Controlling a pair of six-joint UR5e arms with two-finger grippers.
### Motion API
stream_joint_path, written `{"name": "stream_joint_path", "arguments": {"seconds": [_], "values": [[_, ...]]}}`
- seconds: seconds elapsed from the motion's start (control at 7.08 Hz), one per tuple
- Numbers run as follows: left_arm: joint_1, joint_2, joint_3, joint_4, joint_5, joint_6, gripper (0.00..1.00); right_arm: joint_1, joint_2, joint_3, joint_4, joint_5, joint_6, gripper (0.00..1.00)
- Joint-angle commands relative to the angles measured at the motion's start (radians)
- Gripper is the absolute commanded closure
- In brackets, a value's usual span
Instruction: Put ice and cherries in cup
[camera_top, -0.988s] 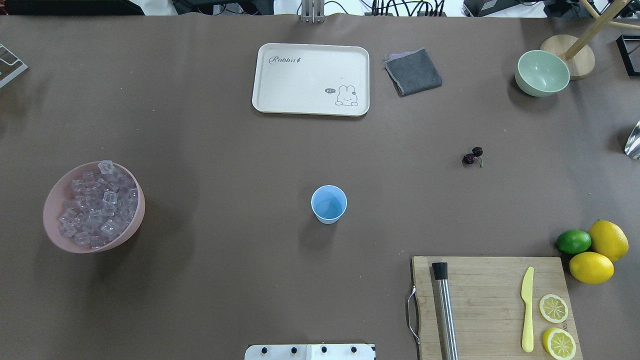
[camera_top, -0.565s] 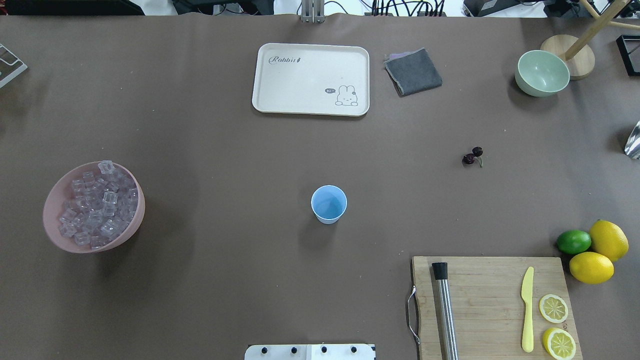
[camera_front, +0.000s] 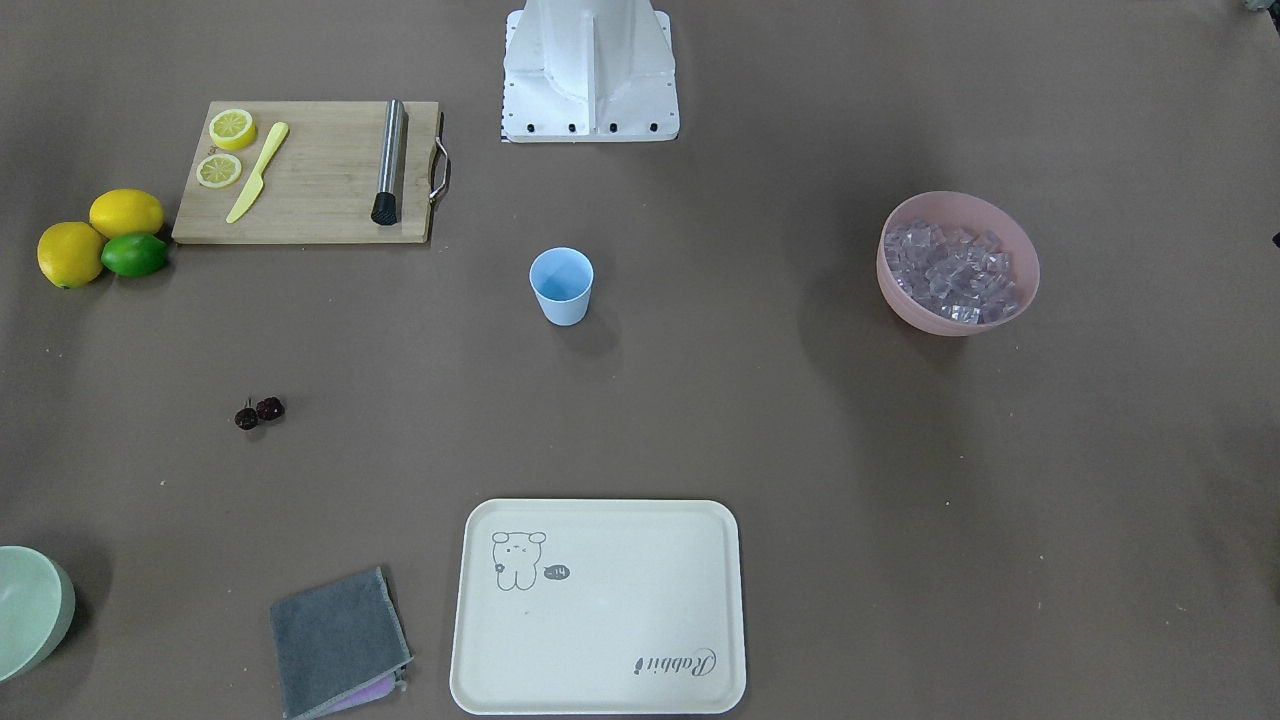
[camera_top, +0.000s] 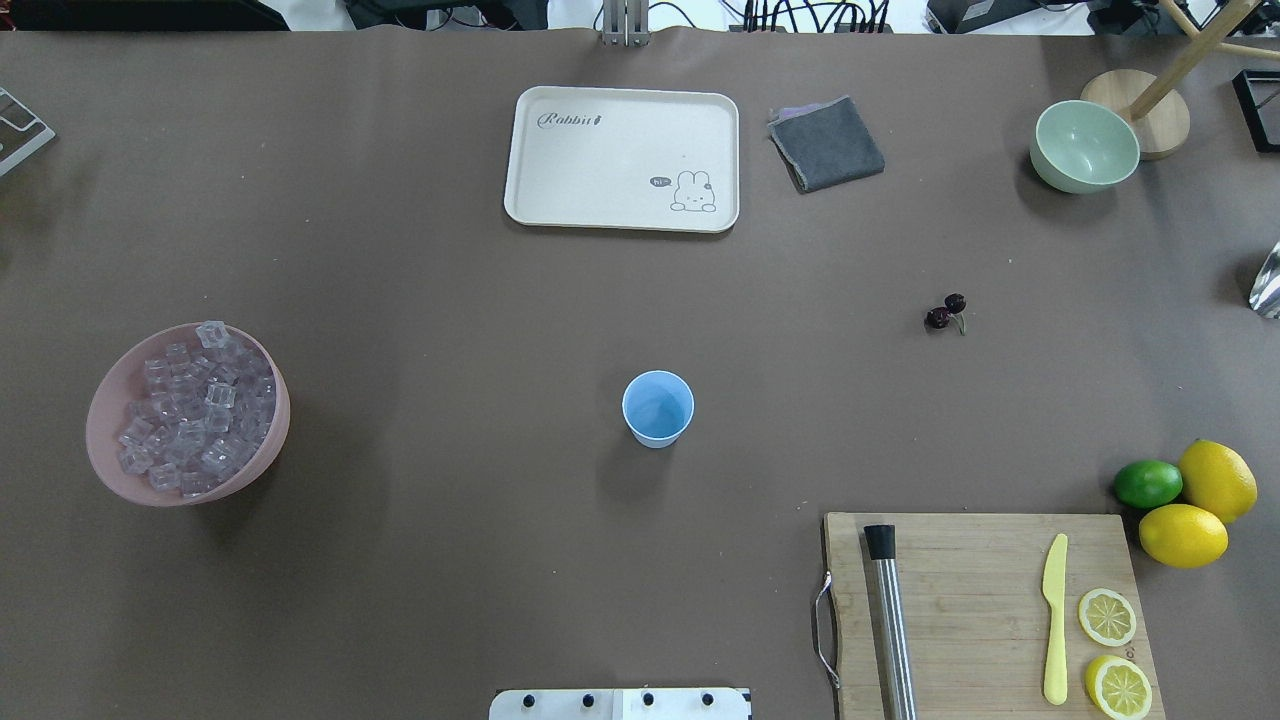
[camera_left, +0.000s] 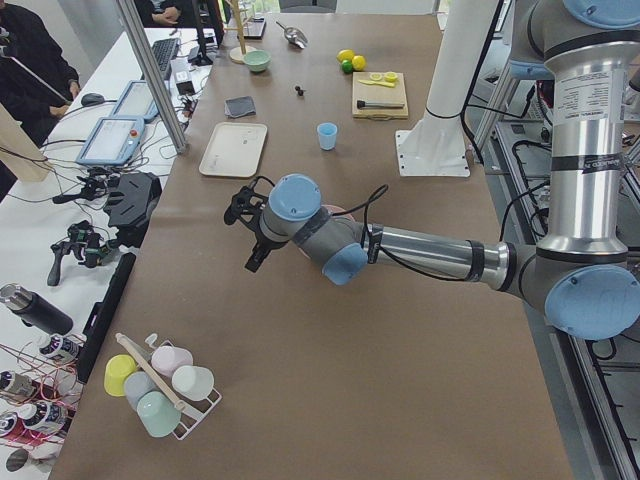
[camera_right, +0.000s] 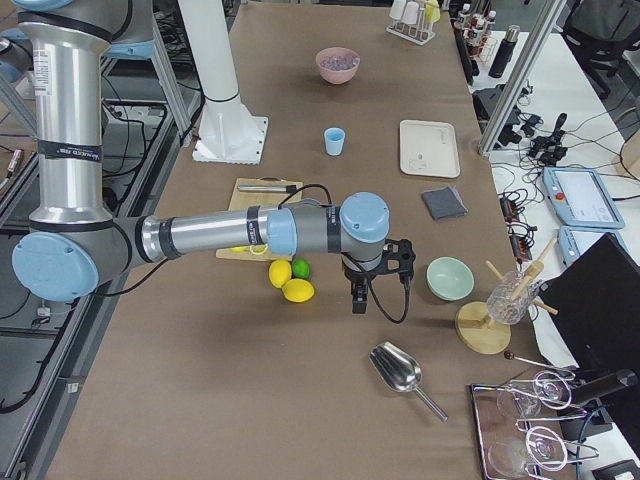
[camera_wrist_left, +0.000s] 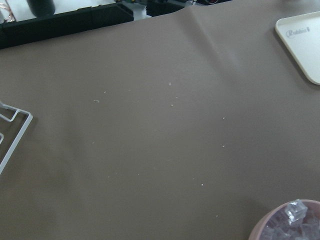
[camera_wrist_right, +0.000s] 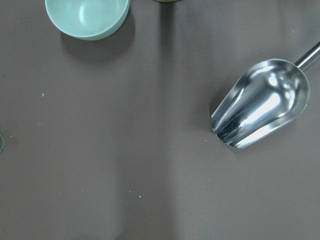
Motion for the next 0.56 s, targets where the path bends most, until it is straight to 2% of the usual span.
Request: {"name": "stream_joint_path", "arguments": {"seconds": [0.0,0.28,0.42], "values": [[0.154,-0.055,-0.068,-0.015,0.195,-0.28,0.02,0.0,0.0,0.003,0.0,0.0,0.0,0.0],[0.257,-0.083,-0.079,-0.006,0.35,-0.431,0.02,0.0,0.0,0.003,0.0,0.008,0.0,0.0],[0.309,-0.089,-0.076,-0.004,0.39,-0.434,0.02,0.0,0.0,0.003,0.0,0.015,0.0,0.0]]}}
